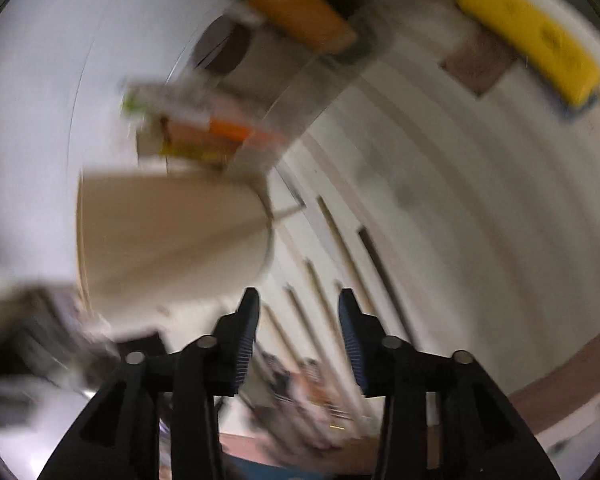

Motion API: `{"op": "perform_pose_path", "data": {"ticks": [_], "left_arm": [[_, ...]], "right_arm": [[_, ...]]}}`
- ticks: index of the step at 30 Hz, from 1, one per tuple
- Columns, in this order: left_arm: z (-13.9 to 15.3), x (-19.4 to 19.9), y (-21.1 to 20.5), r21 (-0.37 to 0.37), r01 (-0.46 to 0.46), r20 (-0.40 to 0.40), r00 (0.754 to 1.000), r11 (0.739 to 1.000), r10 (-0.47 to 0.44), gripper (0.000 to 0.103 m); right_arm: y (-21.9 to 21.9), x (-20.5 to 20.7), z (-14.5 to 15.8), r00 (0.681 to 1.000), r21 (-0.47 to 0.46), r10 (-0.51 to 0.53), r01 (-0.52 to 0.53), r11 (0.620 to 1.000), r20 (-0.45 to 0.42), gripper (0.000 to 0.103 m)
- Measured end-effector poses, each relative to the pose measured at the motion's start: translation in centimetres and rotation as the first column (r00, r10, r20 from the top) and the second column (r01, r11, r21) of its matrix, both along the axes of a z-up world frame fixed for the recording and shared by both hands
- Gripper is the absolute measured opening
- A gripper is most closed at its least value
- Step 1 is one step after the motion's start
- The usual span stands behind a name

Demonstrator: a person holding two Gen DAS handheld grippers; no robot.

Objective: Organize utensils
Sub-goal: 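Open both grippers and return them to the chopstick row, then grasp another dark chopstick with the left gripper while the right gripper grasps a dark chopstick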

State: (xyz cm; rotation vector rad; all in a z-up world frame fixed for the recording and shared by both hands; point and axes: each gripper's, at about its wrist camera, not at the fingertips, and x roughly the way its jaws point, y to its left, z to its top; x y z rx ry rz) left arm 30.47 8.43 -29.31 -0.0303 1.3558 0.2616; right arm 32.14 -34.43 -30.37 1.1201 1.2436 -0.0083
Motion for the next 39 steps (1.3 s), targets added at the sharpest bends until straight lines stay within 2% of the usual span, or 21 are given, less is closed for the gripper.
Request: {"op": "perform_pose_path", "data": {"ticks": [3, 8, 10, 12, 14, 16, 17, 19, 20, 23, 26, 27, 29, 30, 36, 39], "left_arm": [[0.8, 0.7, 1.3, 0.026, -0.034, 0.004, 0.999, 0.999, 0.034, 0.004], [0.4, 0.8, 2.9, 0.046, -0.097, -0.009, 0.995, 0.994, 0.097, 0.004], [-0.7, -0.6, 2.7, 0.049, -0.111, -0.013, 0.994, 0.993, 0.111, 0.004], [-0.7, -1.0, 3.0, 0.053, -0.122, -0.018, 0.992, 0.991, 0.123, 0.004], [-0.6, -1.5, 3.2, 0.049, -0.126, -0.014, 0.992, 0.991, 0.127, 0.004], [-0.6, -1.7, 3.3, 0.031, -0.129, -0.014, 0.991, 0.991, 0.130, 0.004], [-0.3, -2.1, 2.9, 0.024, -0.130, -0.012, 0.991, 0.991, 0.130, 0.004], [-0.5, -2.4, 2.9, -0.004, -0.130, -0.008, 0.991, 0.991, 0.130, 0.004], [-0.3, -2.7, 2.8, -0.016, -0.130, -0.007, 0.992, 0.991, 0.130, 0.004], [0.3, -3.3, 2.3, -0.071, -0.131, -0.005, 0.991, 0.989, 0.131, 0.004], [1.0, -3.5, 2.2, -0.104, -0.122, 0.007, 0.992, 0.987, 0.124, 0.004], [1.3, -3.6, 2.1, -0.107, -0.118, 0.012, 0.993, 0.987, 0.120, 0.004], [2.1, -3.8, 1.8, -0.112, -0.108, 0.025, 0.993, 0.988, 0.111, 0.004], [2.2, -3.7, 1.9, -0.115, -0.104, 0.028, 0.994, 0.988, 0.108, 0.004], [2.1, -3.5, 0.9, -0.100, -0.052, 0.034, 0.998, 0.994, 0.056, 0.004], [0.8, -3.1, -0.1, -0.090, -0.021, 0.009, 1.000, 0.996, 0.022, 0.004]], "right_arm": [[0.6, 1.7, -2.2, 0.999, 0.038, -0.002, 0.004, 0.999, -0.051, 0.046], [4.5, 3.7, -5.1, 0.989, 0.066, 0.091, -0.084, 0.994, -0.115, 0.046], [6.2, 4.2, -5.3, 0.983, 0.047, 0.136, -0.131, 0.990, -0.126, 0.046], [7.6, 4.5, -4.8, 0.973, -0.026, 0.190, -0.195, 0.980, -0.130, 0.046], [8.2, 4.6, -3.3, 0.962, -0.183, 0.239, -0.260, 0.948, -0.130, 0.046], [8.1, 4.2, -2.2, 0.955, -0.263, 0.269, -0.293, 0.919, -0.124, 0.046], [8.0, 3.9, -1.7, 0.945, -0.326, 0.290, -0.325, 0.888, -0.152, 0.046], [7.6, 3.0, -1.2, 0.933, -0.396, 0.307, -0.357, 0.846, -0.186, 0.046], [7.5, 2.4, -1.3, 0.918, -0.438, 0.323, -0.394, 0.808, -0.229, 0.046], [7.8, 1.0, -3.2, 0.877, -0.429, 0.363, -0.473, 0.770, -0.315, 0.045], [8.5, 0.0, -5.3, 0.846, -0.425, 0.376, -0.519, 0.741, -0.377, 0.038], [8.6, -0.3, -5.3, 0.858, -0.436, 0.370, -0.503, 0.746, -0.356, 0.033], [9.3, -0.9, -6.4, 0.840, -0.481, 0.372, -0.535, 0.695, -0.396, 0.013], [9.3, -1.3, -6.9, 0.845, -0.489, 0.368, -0.528, 0.694, -0.388, 0.006], [9.1, -2.7, -8.8, 0.856, -0.495, 0.354, -0.510, 0.704, -0.378, 0.006], [9.5, -2.3, -9.3, 0.834, -0.515, 0.368, -0.545, 0.661, -0.411, 0.006]]}}
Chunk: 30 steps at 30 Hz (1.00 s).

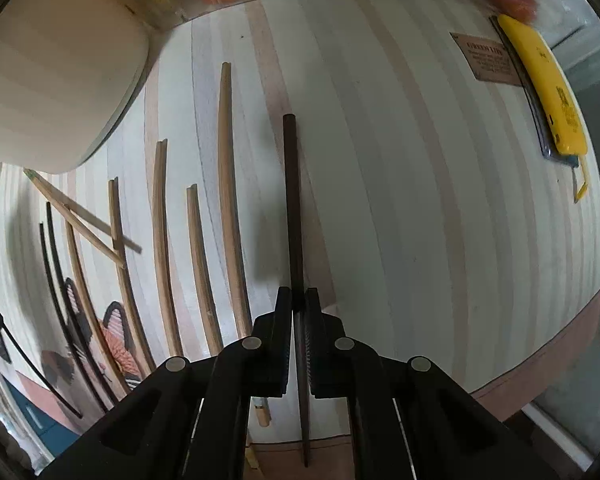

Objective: Organize utensils
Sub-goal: 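Grasp another dark chopstick with the left gripper while the right gripper grasps a dark chopstick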

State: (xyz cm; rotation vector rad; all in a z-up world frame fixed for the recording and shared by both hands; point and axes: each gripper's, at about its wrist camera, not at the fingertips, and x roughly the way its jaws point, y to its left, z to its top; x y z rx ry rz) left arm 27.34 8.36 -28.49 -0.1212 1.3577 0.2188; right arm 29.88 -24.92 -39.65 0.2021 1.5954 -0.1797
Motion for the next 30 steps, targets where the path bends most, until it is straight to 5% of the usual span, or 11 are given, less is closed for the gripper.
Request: {"op": "perform_pose_path", "data": {"ticks": [4, 9, 17, 19, 22, 30], "left_arm": [[-2.1, 0.9, -0.4, 0.007, 0.036, -0.037, 0.999, 0.999, -0.035, 0.004], [0.2, 0.3, -1.2, -0.010, 0.069, 0.017, 0.997, 0.998, -0.069, 0.004], [8.1, -0.2, -2.3, -0.032, 0.121, 0.186, 0.976, 0.992, -0.113, 0.004], [10.1, -0.4, -2.6, -0.032, 0.129, 0.232, 0.966, 0.991, -0.118, 0.003], [13.4, -0.1, -2.8, -0.038, 0.144, 0.304, 0.944, 0.989, -0.126, 0.003], [21.7, 0.9, -3.7, -0.052, 0.175, 0.463, 0.877, 0.983, -0.131, 0.003]], "right_arm": [[0.8, 1.2, -0.8, 1.000, -0.025, 0.010, -0.010, 1.000, 0.003, 0.006], [1.5, -0.2, 2.1, 0.994, -0.010, -0.011, 0.012, 1.000, 0.105, 0.006], [1.5, 0.2, 9.9, 0.938, -0.064, 0.058, -0.039, 0.997, 0.340, 0.006], [1.4, -0.1, 13.7, 0.920, -0.063, 0.066, -0.045, 0.997, 0.387, 0.006], [2.6, -1.0, 18.7, 0.889, -0.046, 0.069, -0.054, 0.997, 0.452, 0.006], [3.3, 0.3, 25.5, 0.810, 0.016, 0.043, -0.065, 0.998, 0.585, 0.006]]}}
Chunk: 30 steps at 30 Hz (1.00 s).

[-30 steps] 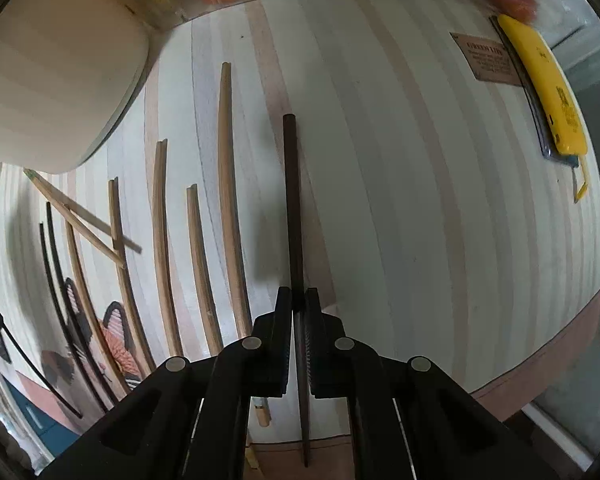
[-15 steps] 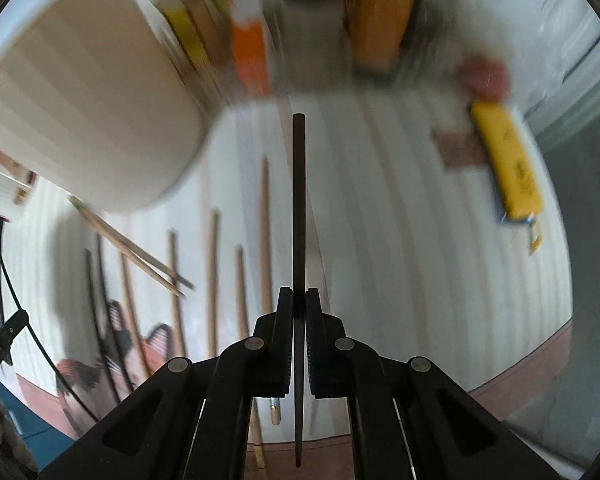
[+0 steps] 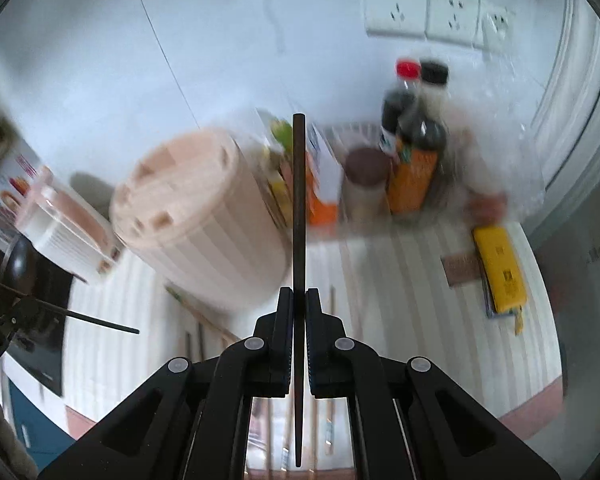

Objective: Organize utensils
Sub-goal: 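Grasp another dark chopstick with the left gripper while the right gripper grasps a dark chopstick, then lower both chopsticks into the beige holder and open both grippers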

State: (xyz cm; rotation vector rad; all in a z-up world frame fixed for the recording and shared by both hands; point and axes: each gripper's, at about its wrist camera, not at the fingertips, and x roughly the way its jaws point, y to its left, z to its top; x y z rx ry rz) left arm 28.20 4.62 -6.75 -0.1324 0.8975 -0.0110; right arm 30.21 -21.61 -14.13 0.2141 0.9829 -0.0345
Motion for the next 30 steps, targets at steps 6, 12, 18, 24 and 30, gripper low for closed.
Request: {"op": "perform_pose_path", "data": {"ticks": [6, 12, 18, 24, 30], "left_arm": [[5.3, 1.7, -0.6, -0.013, 0.020, 0.093, 0.995, 1.000, -0.019, 0.003], [9.2, 3.8, -2.2, -0.013, 0.053, 0.148, 0.988, 0.999, -0.050, 0.003], [10.2, 7.3, -4.8, -0.028, 0.110, 0.124, 0.987, 0.994, -0.105, 0.003], [7.8, 10.9, -6.7, -0.048, 0.127, 0.047, 0.991, 0.991, -0.125, 0.003], [4.1, 13.5, -7.4, -0.085, 0.127, -0.066, 0.989, 0.988, -0.133, 0.003]], "right_arm": [[1.3, 2.4, 6.4, 0.993, 0.040, 0.029, -0.034, 0.999, 0.115, 0.006], [1.5, 6.2, 10.8, 0.976, 0.086, 0.026, -0.046, 0.995, 0.215, 0.006], [2.0, 11.4, 12.1, 0.957, 0.111, 0.000, -0.033, 0.993, 0.290, 0.006], [2.6, 14.9, 12.3, 0.928, 0.107, -0.014, -0.028, 0.994, 0.374, 0.006], [3.6, 17.9, 9.8, 0.920, 0.093, 0.009, -0.049, 0.994, 0.393, 0.006]]}}
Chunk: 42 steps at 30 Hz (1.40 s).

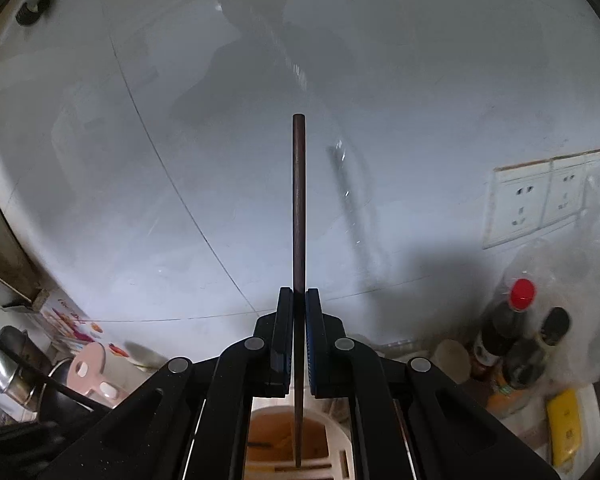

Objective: Organize utensils
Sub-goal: 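Lower both chopsticks into the beige holder and open both grippers, then grasp a dark chopstick with the left gripper while the right gripper grasps a light chopstick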

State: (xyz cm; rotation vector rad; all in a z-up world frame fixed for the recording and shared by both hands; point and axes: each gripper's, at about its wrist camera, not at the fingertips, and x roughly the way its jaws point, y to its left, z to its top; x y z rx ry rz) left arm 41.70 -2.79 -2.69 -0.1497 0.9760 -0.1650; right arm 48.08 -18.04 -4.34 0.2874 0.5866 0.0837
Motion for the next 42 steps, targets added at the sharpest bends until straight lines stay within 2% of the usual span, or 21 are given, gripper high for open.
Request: {"op": "perform_pose_path", "data": {"ticks": [6, 9, 11, 12, 14, 15, 16, 19, 20, 21, 22, 23, 29, 30, 32, 38, 42], "left_arm": [[-2.0, 0.4, -0.5, 0.009, 0.018, -0.074, 0.997, 1.000, -0.017, 0.004], [-1.4, 0.1, -0.8, 0.022, 0.010, -0.066, 0.998, 1.000, -0.009, 0.007], [-0.3, -0.4, -0.8, 0.033, 0.005, -0.032, 0.999, 0.999, -0.004, 0.009], [0.1, -0.5, -0.8, 0.038, -0.003, -0.018, 1.000, 0.999, 0.004, 0.014], [0.5, -0.6, -0.5, 0.050, -0.029, 0.001, 1.000, 0.998, 0.029, 0.039], [1.0, -1.1, -0.2, 0.048, -0.045, 0.019, 0.999, 0.998, 0.044, 0.061], [1.3, -1.4, 0.1, 0.048, -0.058, 0.035, 0.998, 0.997, 0.057, 0.075], [2.1, -2.8, 1.1, 0.060, -0.093, 0.082, 0.993, 0.994, 0.088, 0.077], [2.2, -3.3, 1.5, 0.068, -0.104, 0.088, 0.991, 0.992, 0.098, 0.080], [2.2, -4.0, 2.0, 0.080, -0.125, 0.103, 0.988, 0.989, 0.116, 0.088], [2.1, -4.4, 2.2, 0.084, -0.134, 0.112, 0.986, 0.987, 0.124, 0.099], [1.9, -5.1, 2.7, 0.096, -0.155, 0.126, 0.982, 0.983, 0.143, 0.103], [-0.9, -7.1, 4.1, 0.152, -0.193, 0.106, 0.978, 0.969, 0.178, 0.103], [-1.8, -7.4, 4.3, 0.158, -0.196, 0.094, 0.979, 0.968, 0.183, 0.103], [-3.8, -7.9, 4.6, 0.177, -0.197, 0.064, 0.980, 0.964, 0.188, 0.103], [-10.1, -10.3, 5.3, 0.248, -0.174, -0.064, 0.979, 0.953, 0.195, 0.103], [-14.4, -11.5, 5.4, 0.296, -0.161, -0.143, 0.967, 0.941, 0.211, 0.103]], "right_arm": [[0.4, 0.9, -3.1, 0.997, -0.015, 0.055, -0.056, 0.998, -0.057, 0.006], [0.4, 0.8, -4.0, 0.989, -0.006, 0.102, -0.103, 0.995, -0.109, 0.006], [0.1, 0.5, -4.0, 0.982, -0.001, 0.129, -0.131, 0.991, -0.140, 0.007], [-0.2, 0.1, -3.9, 0.980, 0.009, 0.133, -0.133, 0.991, -0.148, 0.012], [-1.0, -0.7, -3.4, 0.979, 0.027, 0.136, -0.133, 0.991, -0.154, 0.022], [-1.5, -1.3, -3.1, 0.980, 0.034, 0.129, -0.126, 0.991, -0.153, 0.028], [-1.9, -1.7, -2.9, 0.980, 0.037, 0.124, -0.119, 0.992, -0.153, 0.031], [-3.6, -3.8, -2.3, 0.982, 0.045, 0.093, -0.087, 0.995, -0.164, 0.038], [-4.1, -4.5, -2.2, 0.982, 0.049, 0.087, -0.079, 0.996, -0.169, 0.044], [-4.5, -5.3, -2.0, 0.983, 0.040, 0.068, -0.062, 0.997, -0.173, 0.051], [-5.2, -6.1, -1.9, 0.983, 0.034, 0.052, -0.046, 0.998, -0.174, 0.053], [-5.5, -7.2, -1.9, 0.984, 0.029, 0.043, -0.038, 0.999, -0.175, 0.057], [-6.4, -11.4, -3.9, 0.975, 0.016, 0.008, -0.004, 1.000, -0.223, 0.078], [-6.4, -11.8, -4.3, 0.973, 0.015, 0.004, -0.001, 1.000, -0.229, 0.085], [-6.3, -12.7, -5.6, 0.966, 0.000, -0.010, 0.010, 1.000, -0.257, 0.090], [-5.8, -14.5, -10.8, 0.924, -0.027, -0.026, 0.017, 1.000, -0.382, 0.090], [-5.7, -15.6, -14.5, 0.885, -0.033, -0.032, 0.018, 0.999, -0.464, 0.086]]}}
